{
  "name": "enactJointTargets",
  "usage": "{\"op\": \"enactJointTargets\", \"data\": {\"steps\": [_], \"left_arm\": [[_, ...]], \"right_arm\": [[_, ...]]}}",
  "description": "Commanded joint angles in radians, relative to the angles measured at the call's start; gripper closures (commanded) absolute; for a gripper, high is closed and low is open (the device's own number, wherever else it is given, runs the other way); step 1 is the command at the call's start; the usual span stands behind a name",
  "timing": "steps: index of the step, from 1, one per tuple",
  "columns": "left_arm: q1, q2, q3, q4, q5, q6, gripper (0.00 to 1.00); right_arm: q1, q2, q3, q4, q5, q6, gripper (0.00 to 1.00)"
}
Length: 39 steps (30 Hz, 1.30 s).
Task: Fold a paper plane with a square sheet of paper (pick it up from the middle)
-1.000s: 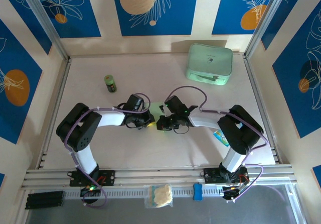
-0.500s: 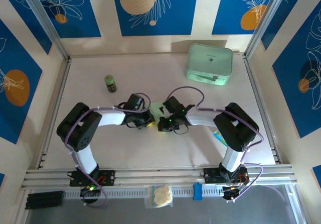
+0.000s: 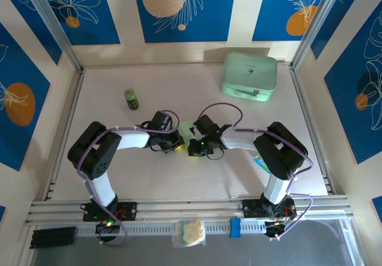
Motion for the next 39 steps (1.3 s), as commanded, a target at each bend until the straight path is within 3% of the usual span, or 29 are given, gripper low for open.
{"op": "enactJointTargets", "data": {"steps": [1, 11, 20, 28, 39], "left_arm": [[-0.003, 0.072, -0.033, -0.165, -0.115, 0.031, 0.91], [0.000, 0.100, -0.026, -0.159, -0.112, 0.035, 0.92], [-0.001, 0.093, -0.014, -0.158, -0.094, 0.031, 0.91], [-0.001, 0.079, -0.009, -0.160, -0.089, 0.029, 0.91], [-0.001, 0.007, 0.030, -0.113, -0.033, 0.057, 0.87]], "right_arm": [[-0.001, 0.002, -0.047, -0.060, 0.001, -0.023, 0.97], [-0.009, -0.146, -0.286, 0.054, -0.047, 0.065, 0.97], [0.012, -0.335, -0.250, 0.053, 0.007, 0.056, 0.96], [0.018, -0.159, -0.111, 0.043, 0.021, 0.054, 0.99], [0.008, -0.031, -0.056, -0.020, 0.091, 0.073, 1.00]]}}
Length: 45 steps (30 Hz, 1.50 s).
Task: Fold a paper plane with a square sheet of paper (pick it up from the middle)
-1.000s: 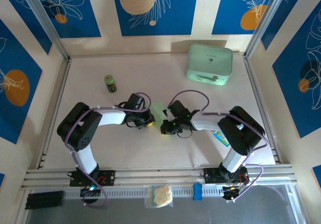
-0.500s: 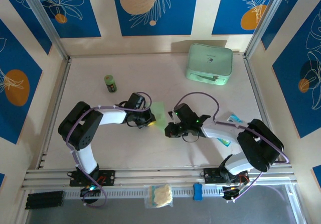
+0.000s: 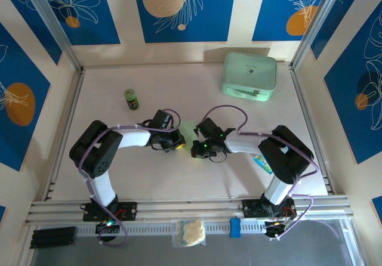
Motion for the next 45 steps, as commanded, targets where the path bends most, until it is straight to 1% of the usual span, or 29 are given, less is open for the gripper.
{"op": "enactJointTargets", "data": {"steps": [1, 3, 6, 10, 15, 18, 21, 27, 32, 37, 45], "left_arm": [[-0.001, -0.027, -0.001, -0.061, -0.029, 0.040, 0.85], [-0.003, -0.061, -0.008, -0.020, -0.011, 0.052, 0.83], [-0.016, -0.116, -0.032, 0.016, -0.014, 0.076, 0.83], [-0.047, -0.145, -0.078, 0.035, -0.046, 0.090, 0.88], [-0.077, -0.119, -0.110, 0.095, -0.025, 0.084, 0.92], [-0.087, -0.089, -0.091, 0.111, 0.010, 0.088, 0.92], [-0.091, -0.070, -0.076, 0.119, 0.019, 0.093, 0.92], [-0.090, -0.036, -0.067, 0.115, 0.013, 0.093, 0.91], [-0.090, -0.022, -0.048, 0.042, -0.050, 0.091, 0.91], [-0.070, -0.004, -0.038, -0.039, -0.109, 0.086, 0.91], [0.023, 0.015, -0.057, -0.040, -0.108, 0.111, 0.91]], "right_arm": [[-0.002, 0.035, 0.014, -0.059, 0.028, 0.019, 1.00], [-0.003, 0.048, 0.014, -0.069, 0.027, 0.027, 1.00], [-0.005, 0.065, 0.021, -0.093, 0.026, 0.037, 1.00], [-0.010, 0.082, 0.032, -0.132, 0.027, 0.050, 1.00], [-0.015, 0.086, 0.032, -0.150, 0.019, 0.053, 1.00], [-0.016, 0.090, 0.033, -0.157, 0.019, 0.054, 1.00], [-0.017, 0.089, 0.029, -0.151, 0.013, 0.054, 1.00], [-0.018, 0.094, 0.027, -0.153, 0.005, 0.053, 1.00], [-0.019, 0.100, 0.027, -0.169, 0.010, 0.050, 1.00], [-0.020, 0.101, 0.019, -0.193, 0.028, 0.046, 1.00], [-0.027, 0.101, -0.009, -0.229, 0.042, 0.031, 1.00]]}}
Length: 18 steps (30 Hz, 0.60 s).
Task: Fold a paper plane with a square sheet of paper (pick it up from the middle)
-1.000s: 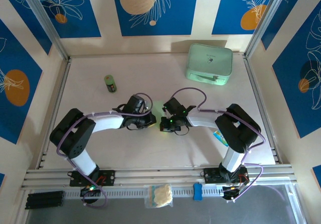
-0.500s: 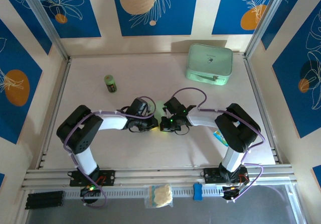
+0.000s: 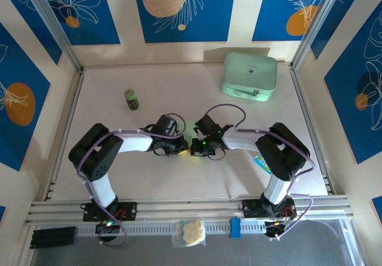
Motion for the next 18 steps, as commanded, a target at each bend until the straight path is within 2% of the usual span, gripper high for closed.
{"op": "enactJointTargets", "data": {"steps": [1, 11, 18], "left_arm": [[0.090, 0.050, -0.008, -0.076, -0.097, 0.040, 0.91], [0.258, 0.068, 0.042, -0.159, -0.087, 0.182, 0.91], [0.276, 0.008, 0.120, -0.260, -0.095, 0.265, 0.91]], "right_arm": [[-0.008, 0.059, -0.066, -0.176, 0.070, -0.014, 1.00], [-0.013, 0.056, -0.089, -0.189, 0.077, -0.016, 1.00], [-0.013, 0.043, -0.093, -0.173, 0.071, -0.010, 1.00]]}}
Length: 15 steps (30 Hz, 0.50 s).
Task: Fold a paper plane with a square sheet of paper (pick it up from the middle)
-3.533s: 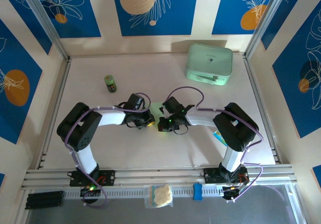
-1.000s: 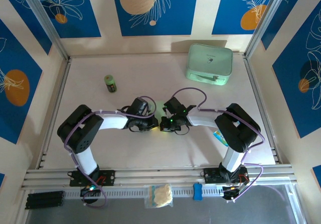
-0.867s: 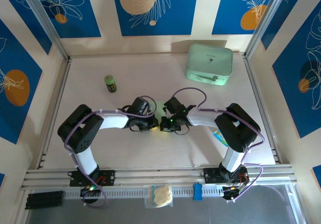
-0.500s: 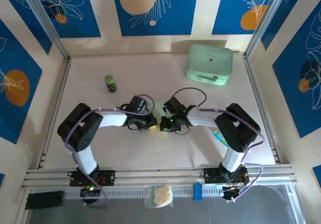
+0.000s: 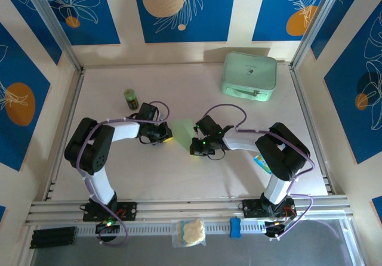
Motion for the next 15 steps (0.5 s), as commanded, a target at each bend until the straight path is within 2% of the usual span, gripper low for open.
{"op": "enactJointTargets", "data": {"steps": [1, 4, 9, 15], "left_arm": [[0.026, -0.033, 0.031, -0.100, -0.116, 0.063, 0.91], [0.008, -0.091, 0.023, -0.073, -0.070, 0.040, 0.91], [-0.066, -0.180, -0.014, -0.025, -0.073, -0.019, 0.90], [-0.153, -0.116, 0.000, 0.037, -0.045, -0.066, 0.90]], "right_arm": [[-0.006, 0.042, -0.071, -0.222, 0.071, -0.008, 1.00], [-0.005, 0.034, -0.064, -0.218, 0.068, -0.009, 1.00], [-0.005, 0.032, -0.056, -0.213, 0.062, -0.009, 1.00], [-0.005, 0.031, -0.056, -0.204, 0.056, -0.015, 1.00]]}}
